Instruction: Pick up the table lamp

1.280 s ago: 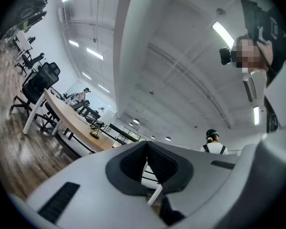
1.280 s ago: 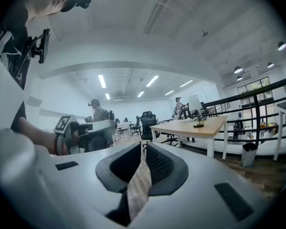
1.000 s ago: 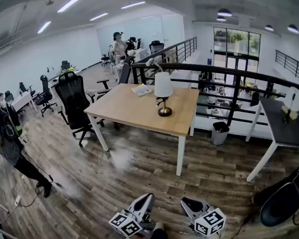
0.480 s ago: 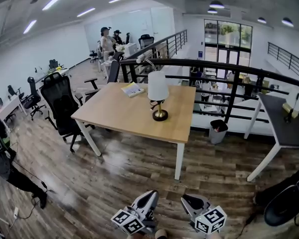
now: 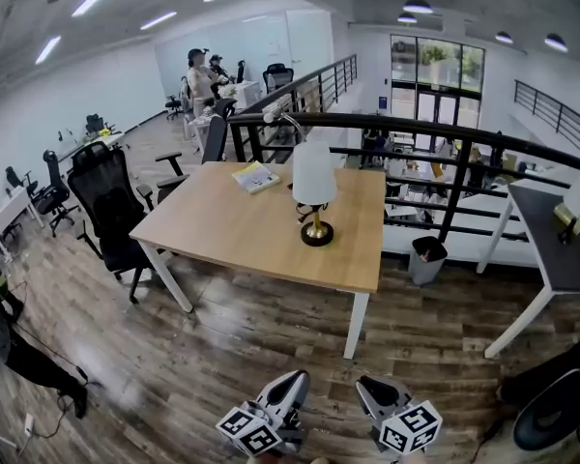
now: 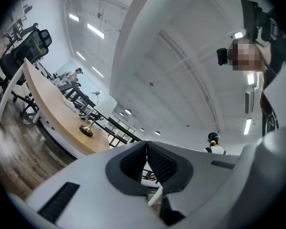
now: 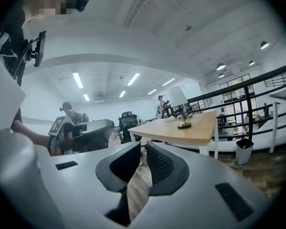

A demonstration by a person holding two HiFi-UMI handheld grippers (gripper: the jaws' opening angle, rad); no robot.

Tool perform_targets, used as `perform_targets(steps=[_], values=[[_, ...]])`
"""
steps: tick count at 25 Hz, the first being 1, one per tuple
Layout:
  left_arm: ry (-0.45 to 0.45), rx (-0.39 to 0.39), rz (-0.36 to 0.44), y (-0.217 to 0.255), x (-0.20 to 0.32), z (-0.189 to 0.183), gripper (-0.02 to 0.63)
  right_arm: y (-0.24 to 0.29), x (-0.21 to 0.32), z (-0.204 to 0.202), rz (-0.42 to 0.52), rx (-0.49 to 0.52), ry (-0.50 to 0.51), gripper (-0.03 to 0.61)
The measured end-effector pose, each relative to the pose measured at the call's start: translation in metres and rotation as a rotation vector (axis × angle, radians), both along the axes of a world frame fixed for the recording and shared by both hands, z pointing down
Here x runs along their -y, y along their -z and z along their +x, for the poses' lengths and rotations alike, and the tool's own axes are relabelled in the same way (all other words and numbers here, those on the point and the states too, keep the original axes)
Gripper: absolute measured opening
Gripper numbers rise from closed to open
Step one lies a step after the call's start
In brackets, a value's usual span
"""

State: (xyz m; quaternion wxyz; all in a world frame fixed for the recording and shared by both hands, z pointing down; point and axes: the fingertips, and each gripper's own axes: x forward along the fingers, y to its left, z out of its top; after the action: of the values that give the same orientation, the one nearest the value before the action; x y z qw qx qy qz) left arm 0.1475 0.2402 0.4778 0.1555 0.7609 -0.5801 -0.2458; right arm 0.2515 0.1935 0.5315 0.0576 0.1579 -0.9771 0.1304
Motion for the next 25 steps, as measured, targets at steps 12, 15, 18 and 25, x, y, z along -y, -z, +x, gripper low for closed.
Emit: perform_targets(steps=[12, 15, 18, 25], values=[[0.014, -0.030, 0.010, -0.007, 0.006, -0.047, 0.011, -0.003, 0.017, -0.045, 0.000, 0.018, -0.025, 0.057], [0.015, -0.040, -0.001, -0.014, 0.004, -0.053, 0.011, -0.009, 0.022, -0.050, -0.019, 0.009, -0.033, 0.057], [0.030, -0.057, 0.008, -0.021, 0.003, -0.068, 0.011, -0.014, 0.024, -0.063, -0.034, 0.002, -0.020, 0.057], [0.038, -0.067, 0.016, -0.020, 0.030, -0.098, 0.011, -0.007, 0.052, -0.105, -0.010, 0.002, 0.005, 0.057]])
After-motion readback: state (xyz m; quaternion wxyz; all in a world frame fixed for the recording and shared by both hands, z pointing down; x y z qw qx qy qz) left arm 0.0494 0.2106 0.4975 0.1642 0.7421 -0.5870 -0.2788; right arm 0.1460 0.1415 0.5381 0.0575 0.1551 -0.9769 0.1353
